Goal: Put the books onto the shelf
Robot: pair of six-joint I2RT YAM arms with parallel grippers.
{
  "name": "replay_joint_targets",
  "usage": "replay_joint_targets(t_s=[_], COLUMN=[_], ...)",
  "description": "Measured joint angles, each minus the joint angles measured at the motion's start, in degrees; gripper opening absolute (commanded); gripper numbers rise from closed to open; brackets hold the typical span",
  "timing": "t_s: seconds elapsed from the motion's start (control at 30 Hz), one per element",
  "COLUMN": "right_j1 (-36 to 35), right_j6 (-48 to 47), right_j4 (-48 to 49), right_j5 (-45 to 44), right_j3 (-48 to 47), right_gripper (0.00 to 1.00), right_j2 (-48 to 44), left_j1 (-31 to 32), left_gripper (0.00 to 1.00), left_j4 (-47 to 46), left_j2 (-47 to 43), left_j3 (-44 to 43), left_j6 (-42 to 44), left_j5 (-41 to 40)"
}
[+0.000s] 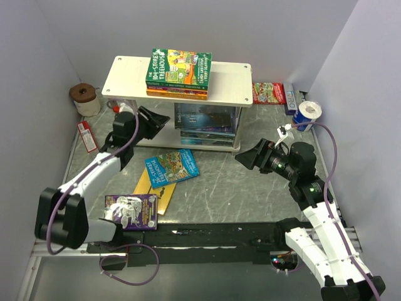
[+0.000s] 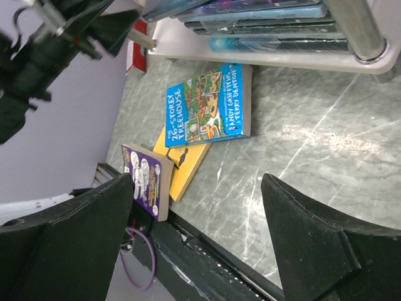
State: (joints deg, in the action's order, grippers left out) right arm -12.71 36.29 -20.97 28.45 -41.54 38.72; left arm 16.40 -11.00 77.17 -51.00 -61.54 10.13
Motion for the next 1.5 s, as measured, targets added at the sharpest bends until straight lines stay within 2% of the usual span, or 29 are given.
replay_joint_targets(t_s=[0.07, 0.27, 0.43, 0.5, 0.53, 0.67, 0.73, 0.87, 1.0, 1.13, 1.37, 1.5], right_j1=[0.0, 0.0, 0.0, 0.0, 0.0, 0.0, 0.0, 0.0, 0.0, 0.0, 0.0, 0.0], right_j6=[-0.2, -0.2, -0.2, -0.2, -0.2, 0.8, 2.1, 4.2, 5.2, 5.9, 6.3, 6.3], right_j4=[-0.2, -0.1, 0.1, 0.2, 0.2, 1.5, 3.1, 6.2, 9.1, 11.7, 14.6, 15.0], right_j5=[-0.6, -3.4, -5.2, -6.3, -7.0, -12.0, -15.2, -20.0, -21.9, -22.8, -22.9, -22.9], right_j3=[0.0, 0.0, 0.0, 0.0, 0.0, 1.9, 4.3, 8.4, 8.9, 8.9, 8.9, 8.9], right_gripper=[0.88, 0.83, 0.78, 0.74, 0.68, 0.51, 0.46, 0.44, 0.44, 0.44, 0.45, 0.46], right_j2=[0.0, -0.7, -1.1, -1.3, -1.4, -3.5, -5.0, -5.6, -3.1, -0.9, 0.9, 1.7], left_j1=[-0.6, -0.7, 0.5, 1.5, 2.4, 9.7, 14.4, 18.9, 19.5, 19.0, 16.3, 14.4], left_gripper=[0.38, 0.15, 0.06, 0.04, 0.02, 0.01, 0.01, 0.01, 0.01, 0.01, 0.01, 0.01], left_j4=[-0.6, -2.9, -6.4, -8.9, -10.3, -19.4, -24.6, -34.7, -41.1, -43.3, -46.0, -47.9], left_j2=[-2.8, -5.2, -5.3, -5.9, -6.6, -9.9, -9.8, -7.9, -5.4, -2.9, 3.1, 6.7], left_j3=[2.8, 4.5, 6.5, 9.0, 10.8, 20.6, 24.0, 27.2, 27.3, 26.4, 21.4, 19.4], left_j6=[-0.2, -0.1, 0.6, 0.8, 0.9, 2.7, 4.8, 7.9, 9.0, 9.4, 9.4, 8.6], left_j5=[-1.0, -3.2, -5.4, -6.6, -7.6, -16.1, -21.3, -30.2, -38.8, -44.8, -45.3, -42.8])
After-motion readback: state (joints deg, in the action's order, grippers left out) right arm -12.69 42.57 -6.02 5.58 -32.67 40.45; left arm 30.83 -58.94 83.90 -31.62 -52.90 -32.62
